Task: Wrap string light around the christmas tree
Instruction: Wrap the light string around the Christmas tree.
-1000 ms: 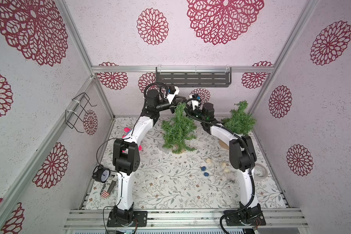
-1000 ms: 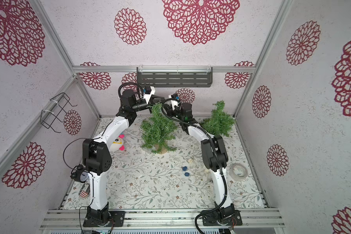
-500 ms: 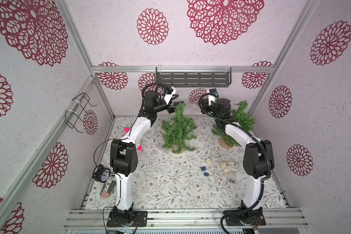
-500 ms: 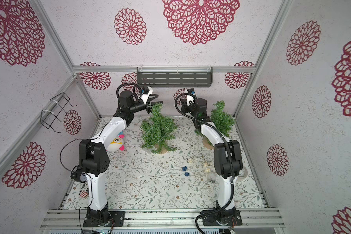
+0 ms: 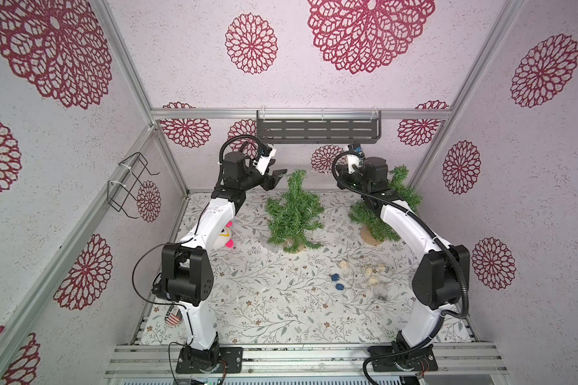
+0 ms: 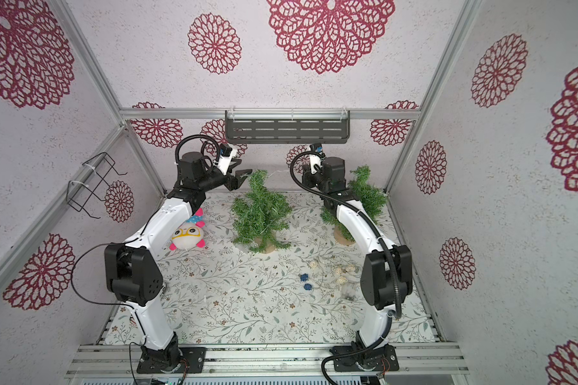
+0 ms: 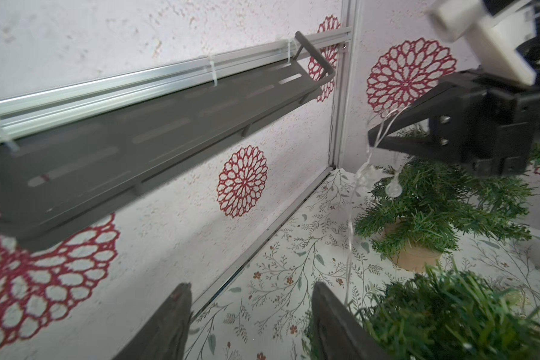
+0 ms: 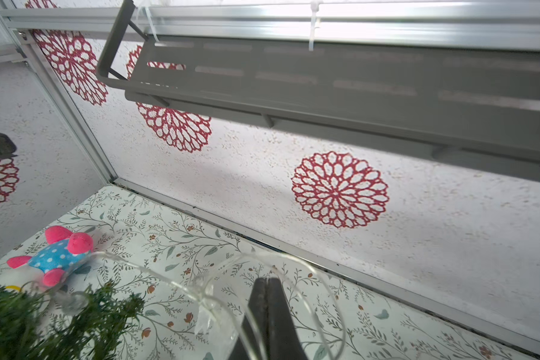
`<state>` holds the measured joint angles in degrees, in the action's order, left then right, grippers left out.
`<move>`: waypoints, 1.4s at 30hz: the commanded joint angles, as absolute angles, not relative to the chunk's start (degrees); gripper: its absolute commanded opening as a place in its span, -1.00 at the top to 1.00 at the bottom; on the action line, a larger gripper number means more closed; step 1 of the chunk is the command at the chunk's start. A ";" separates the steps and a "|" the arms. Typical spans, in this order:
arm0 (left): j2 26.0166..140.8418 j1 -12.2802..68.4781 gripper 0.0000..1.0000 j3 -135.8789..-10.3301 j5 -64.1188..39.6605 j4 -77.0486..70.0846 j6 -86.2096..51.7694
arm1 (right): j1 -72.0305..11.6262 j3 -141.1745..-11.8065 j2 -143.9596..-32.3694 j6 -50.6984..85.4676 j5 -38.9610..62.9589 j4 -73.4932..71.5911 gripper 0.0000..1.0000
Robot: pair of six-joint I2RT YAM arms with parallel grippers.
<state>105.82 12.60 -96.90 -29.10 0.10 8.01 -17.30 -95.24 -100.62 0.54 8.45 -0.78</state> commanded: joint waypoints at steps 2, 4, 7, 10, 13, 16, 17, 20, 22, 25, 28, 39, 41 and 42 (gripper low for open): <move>100.14 12.93 -0.24 -94.74 -17.67 8.76 0.83 | -17.69 -93.36 -91.97 2.61 7.76 5.35 1.00; 98.24 13.58 -0.21 -94.92 -13.50 14.76 -2.39 | -18.80 -90.06 -88.83 4.36 9.07 6.78 1.00; 94.42 15.18 -0.19 -92.33 -8.10 20.25 -4.51 | -21.30 -85.32 -83.86 5.66 10.73 9.17 1.00; 89.59 16.93 -0.18 -87.89 -3.86 22.72 -6.40 | -23.53 -81.55 -79.96 9.24 13.67 11.72 1.00; 84.77 18.01 -0.18 -83.89 -2.34 25.46 -9.75 | -26.96 -76.68 -76.91 14.51 19.53 10.78 1.00; 79.53 19.72 -0.18 -78.81 -0.96 26.67 -13.90 | -31.12 -70.77 -75.36 19.29 21.92 6.27 1.00; 78.00 20.36 -0.19 -77.29 -1.02 26.80 -15.35 | -31.94 -68.84 -75.22 20.91 23.24 3.92 1.00; 73.24 22.70 -0.21 -72.45 -2.41 26.75 -20.28 | -32.82 -64.79 -75.21 27.14 24.86 -1.54 1.00; 69.95 24.78 -0.23 -69.23 -4.59 25.37 -22.72 | -33.13 -63.52 -74.77 29.49 24.52 -3.78 1.00; 65.25 29.69 -0.27 -63.87 -5.80 22.45 -24.66 | -33.55 -61.09 -73.97 33.70 25.05 -7.83 1.00; 62.56 35.03 -0.35 -58.17 -5.90 16.50 -25.86 | -34.68 -58.32 -72.60 35.91 26.08 -10.86 1.00; 68.58 44.78 -0.38 -56.40 -6.51 7.22 -22.84 | -35.51 -49.98 -66.32 44.60 23.47 -20.62 1.00; 68.23 45.74 -0.38 -54.83 -7.57 5.52 -22.10 | -35.51 -48.93 -66.25 47.39 22.19 -23.39 1.00; 68.25 46.07 -0.37 -53.80 -7.86 3.92 -21.78 | -35.57 -48.40 -66.25 48.76 21.90 -24.94 1.00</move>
